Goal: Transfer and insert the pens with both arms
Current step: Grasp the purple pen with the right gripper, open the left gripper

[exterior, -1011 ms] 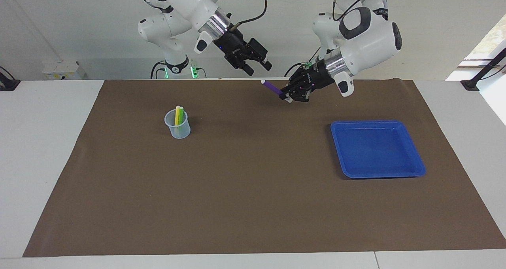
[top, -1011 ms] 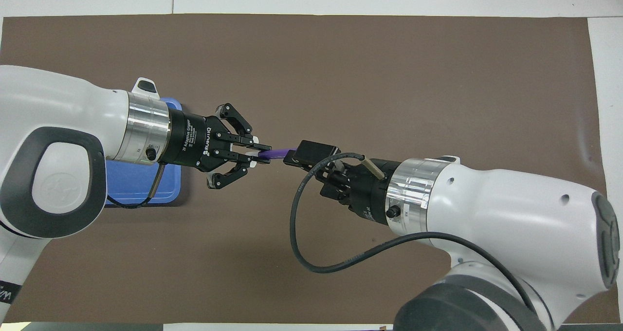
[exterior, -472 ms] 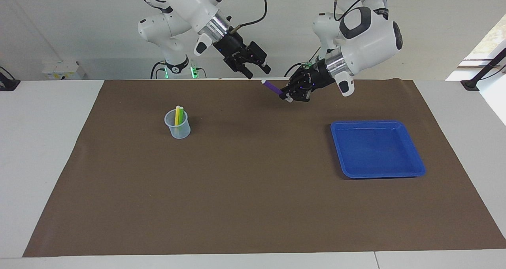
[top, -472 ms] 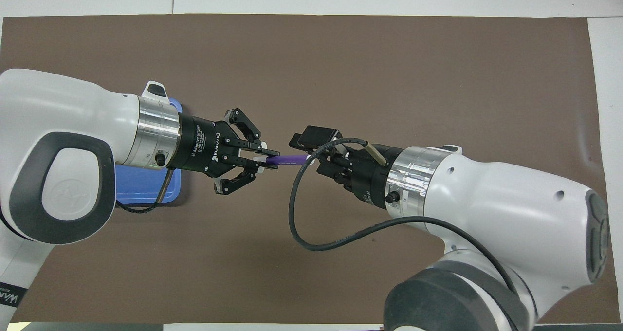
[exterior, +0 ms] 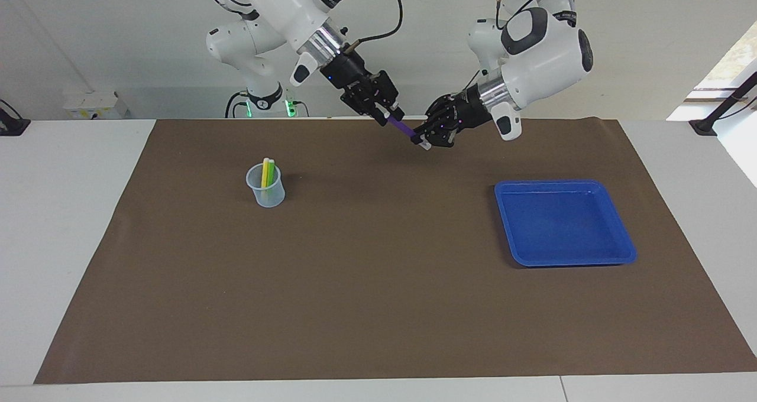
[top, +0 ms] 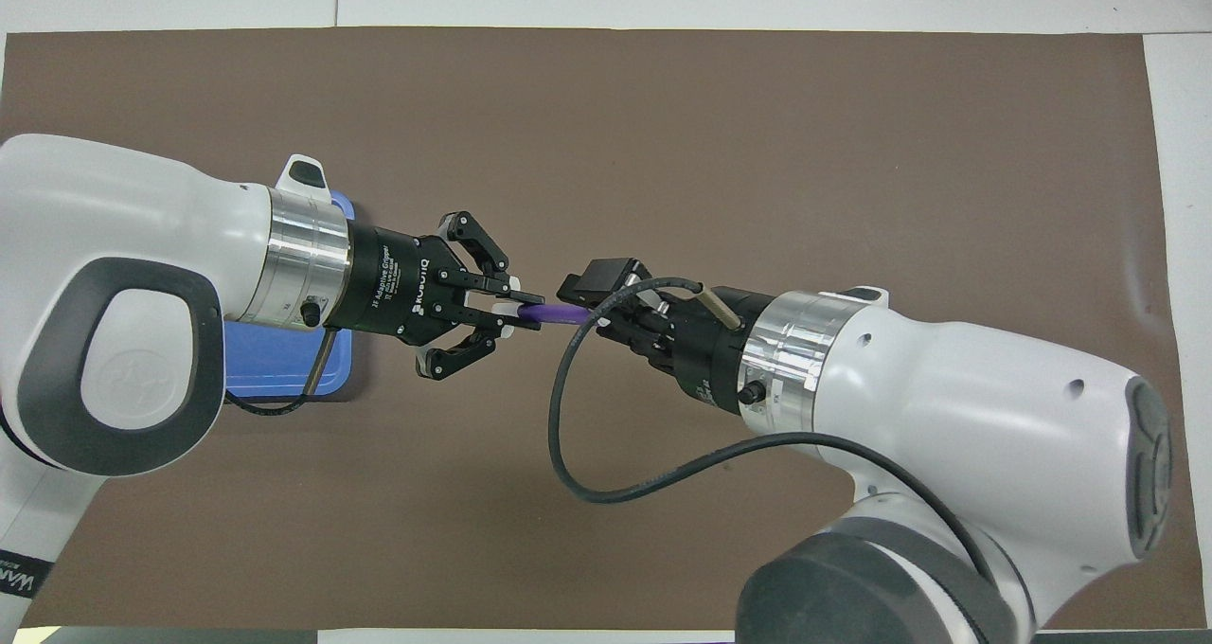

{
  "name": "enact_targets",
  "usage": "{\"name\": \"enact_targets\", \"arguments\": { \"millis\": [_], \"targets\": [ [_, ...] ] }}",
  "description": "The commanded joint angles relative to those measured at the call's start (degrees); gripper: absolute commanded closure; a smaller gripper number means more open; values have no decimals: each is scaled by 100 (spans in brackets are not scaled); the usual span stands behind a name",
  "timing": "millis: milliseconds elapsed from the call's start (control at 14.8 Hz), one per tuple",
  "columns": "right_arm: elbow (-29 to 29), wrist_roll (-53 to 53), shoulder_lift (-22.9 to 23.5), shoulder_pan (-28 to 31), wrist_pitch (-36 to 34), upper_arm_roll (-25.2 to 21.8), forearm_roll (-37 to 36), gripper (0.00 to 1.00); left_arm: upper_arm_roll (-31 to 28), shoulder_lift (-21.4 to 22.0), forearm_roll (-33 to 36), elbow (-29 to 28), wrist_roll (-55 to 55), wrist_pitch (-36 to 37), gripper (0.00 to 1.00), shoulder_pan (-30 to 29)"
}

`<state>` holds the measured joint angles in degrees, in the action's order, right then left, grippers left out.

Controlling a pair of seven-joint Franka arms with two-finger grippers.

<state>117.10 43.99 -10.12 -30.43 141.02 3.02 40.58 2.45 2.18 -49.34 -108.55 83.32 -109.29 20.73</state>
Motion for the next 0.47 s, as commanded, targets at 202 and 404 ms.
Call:
{"name": "enact_targets", "arguments": {
  "millis": [202,404],
  "targets": [
    [6,-5,1,-33,83,5,-68,57,-51,195,-102,-228,-149,-48,100,71],
    [6,4,2,-33,83,5,-68,57,-51,195,-102,-236,-175,-48,100,71]
  ]
}}
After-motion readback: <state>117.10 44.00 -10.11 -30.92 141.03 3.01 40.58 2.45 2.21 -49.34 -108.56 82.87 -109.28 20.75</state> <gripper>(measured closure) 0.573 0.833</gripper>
